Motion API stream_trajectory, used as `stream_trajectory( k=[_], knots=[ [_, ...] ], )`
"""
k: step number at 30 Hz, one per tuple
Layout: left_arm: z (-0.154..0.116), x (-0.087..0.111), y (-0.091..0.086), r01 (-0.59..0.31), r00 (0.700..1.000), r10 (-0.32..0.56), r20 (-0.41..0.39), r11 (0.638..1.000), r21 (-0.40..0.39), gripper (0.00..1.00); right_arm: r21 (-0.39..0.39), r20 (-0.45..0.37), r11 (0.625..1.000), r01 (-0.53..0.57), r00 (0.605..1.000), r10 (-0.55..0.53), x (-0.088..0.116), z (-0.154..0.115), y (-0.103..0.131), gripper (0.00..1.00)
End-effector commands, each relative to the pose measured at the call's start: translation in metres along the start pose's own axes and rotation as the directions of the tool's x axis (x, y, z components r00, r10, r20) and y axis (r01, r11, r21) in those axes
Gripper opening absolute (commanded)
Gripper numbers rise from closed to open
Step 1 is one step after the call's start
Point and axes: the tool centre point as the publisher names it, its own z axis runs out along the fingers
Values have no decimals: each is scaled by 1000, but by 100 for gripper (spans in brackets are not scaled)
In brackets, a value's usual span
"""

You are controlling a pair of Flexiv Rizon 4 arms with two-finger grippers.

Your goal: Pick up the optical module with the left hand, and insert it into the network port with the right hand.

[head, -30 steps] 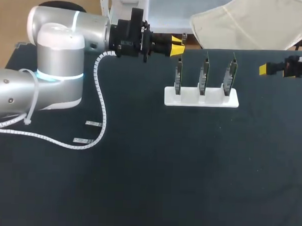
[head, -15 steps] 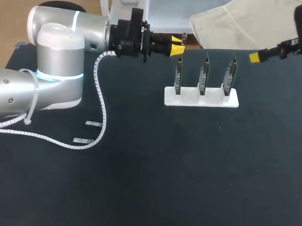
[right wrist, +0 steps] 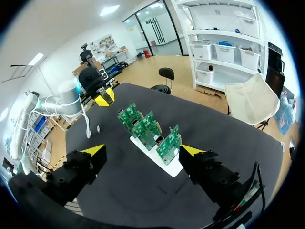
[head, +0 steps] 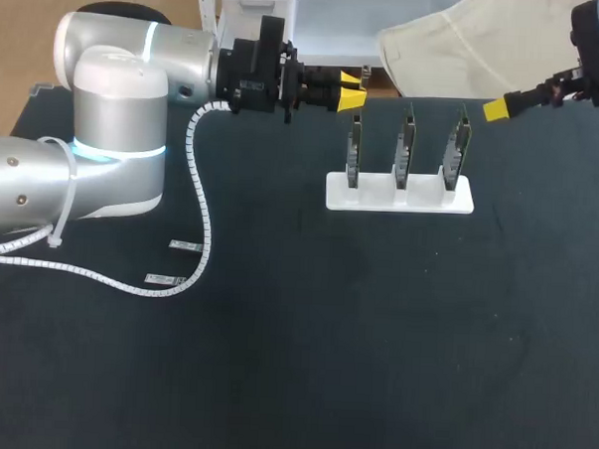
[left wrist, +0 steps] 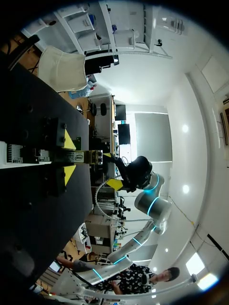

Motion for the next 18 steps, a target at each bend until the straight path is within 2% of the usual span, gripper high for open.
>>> stream_trajectory(
  k=[1, 5, 9, 13, 18],
  knots=[
    [0, 0, 2, 0, 1000, 0, -2, 1000, 6, 0, -33, 2, 999, 2, 1000, -2, 0, 0, -2, 100],
    [0, 0, 2, 0, 1000, 0, -2, 1000, 6, 0, -33, 2, 999, 2, 1000, -2, 0, 0, -2, 100],
    [0, 0, 2, 0, 1000, 0, -2, 1000, 6, 0, -113, 12, 982, 152, 988, -152, -17, 11, 19, 100],
    [0, 0, 2, 0, 1000, 0, -2, 1000, 6, 0, -187, 26, 947, 260, 965, -259, -24, 23, 36, 100],
    [0, 0, 2, 0, 1000, 0, -2, 1000, 6, 0, -296, 29, 880, 373, 924, -382, -21, 29, 52, 100]
  ],
)
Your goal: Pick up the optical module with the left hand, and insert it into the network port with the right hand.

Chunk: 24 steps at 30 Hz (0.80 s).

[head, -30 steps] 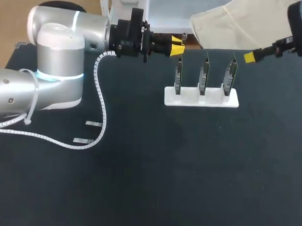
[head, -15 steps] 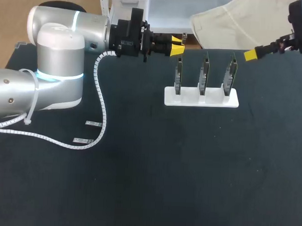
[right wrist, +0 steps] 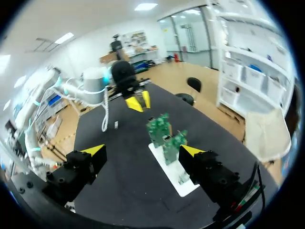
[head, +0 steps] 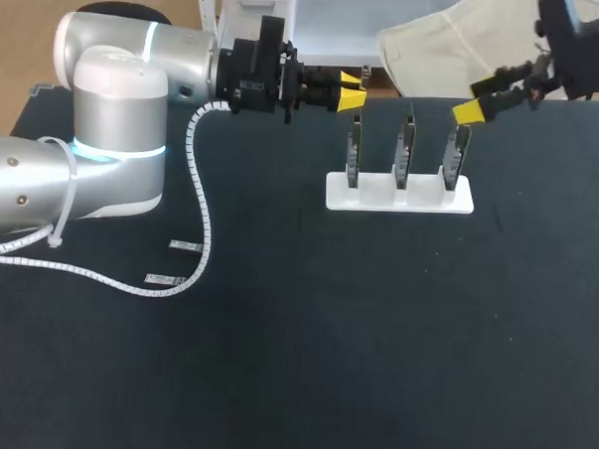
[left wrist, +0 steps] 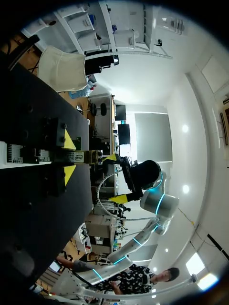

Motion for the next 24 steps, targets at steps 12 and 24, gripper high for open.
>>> stream_trajectory(
  k=[12, 24],
  knots=[
    [0, 0, 2, 0, 1000, 0, -2, 1000, 6, 0, -171, -47, 945, 279, 956, -290, -20, 19, 3, 100],
    [0, 0, 2, 0, 1000, 0, -2, 1000, 6, 0, -163, 7, 945, 285, 958, -288, -38, 42, 5, 100]
  ],
)
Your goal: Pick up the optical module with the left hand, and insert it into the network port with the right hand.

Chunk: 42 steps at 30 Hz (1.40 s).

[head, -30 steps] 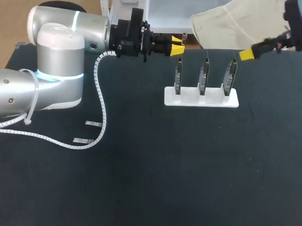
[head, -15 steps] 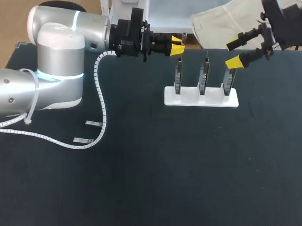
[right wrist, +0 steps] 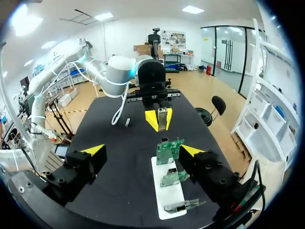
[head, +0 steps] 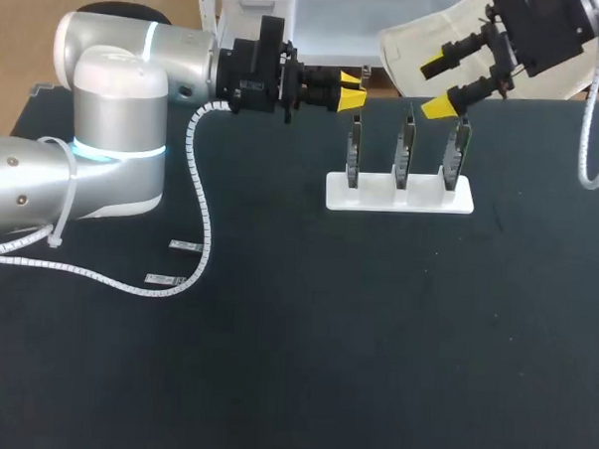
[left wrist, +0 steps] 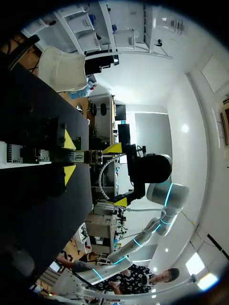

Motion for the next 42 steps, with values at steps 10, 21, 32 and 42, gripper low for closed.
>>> stream_trajectory(
  k=[10, 21, 32, 42],
  knots=[
    [0, 0, 2, 0, 1000, 0, -2, 1000, 6, 0, -90, 9, 991, 99, 995, -99, -24, 18, -4, 100],
    [0, 0, 2, 0, 1000, 0, -2, 1000, 6, 0, -69, -1, 990, 123, 992, -123, -30, 31, -14, 100],
    [0, 0, 2, 0, 1000, 0, -2, 1000, 6, 0, -65, 18, 993, 94, 995, -93, -37, 43, -19, 100],
    [0, 0, 2, 0, 1000, 0, -2, 1000, 6, 0, -28, 34, 999, 23, 999, -22, -44, 50, -29, 100]
  ],
)
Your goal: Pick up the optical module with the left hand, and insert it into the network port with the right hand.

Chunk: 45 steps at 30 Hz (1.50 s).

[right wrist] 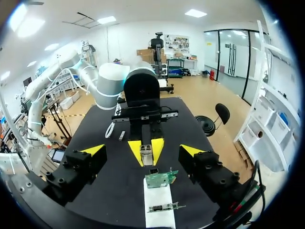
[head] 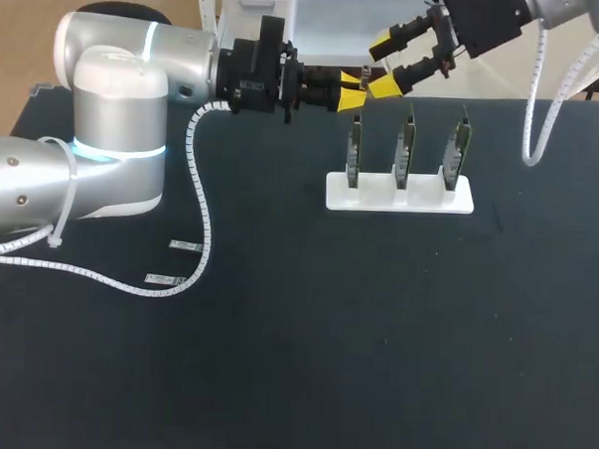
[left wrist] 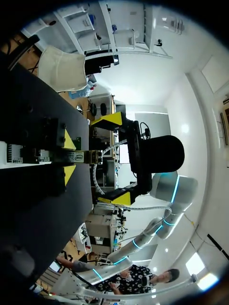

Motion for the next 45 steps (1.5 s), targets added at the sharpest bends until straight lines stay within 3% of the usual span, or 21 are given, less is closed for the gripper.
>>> stream_trajectory(
  k=[1, 10, 23, 24, 25, 45],
  knots=[
    [0, 0, 2, 0, 1000, 0, -2, 1000, 6, 0, -11, -3, 1000, -1, 1000, 1, -1, 3, 0, 100],
    [0, 0, 2, 0, 1000, 0, -2, 1000, 6, 0, -25, -47, 999, 25, 999, -26, -2, 10, 2, 100],
    [0, 0, 2, 0, 1000, 0, -2, 1000, 6, 0, -20, -48, 1000, 14, 999, -15, -3, 12, 1, 100],
    [0, 0, 2, 0, 1000, 0, -2, 1000, 6, 0, -22, -45, 1000, 13, 999, -14, -3, 12, 1, 28],
    [0, 0, 2, 0, 1000, 0, -2, 1000, 6, 0, -23, -44, 1000, 14, 999, -15, -3, 12, 1, 0],
    [0, 0, 2, 0, 1000, 0, -2, 1000, 6, 0, -45, -44, 999, 27, 999, -29, -1, 15, 7, 0]
  ],
)
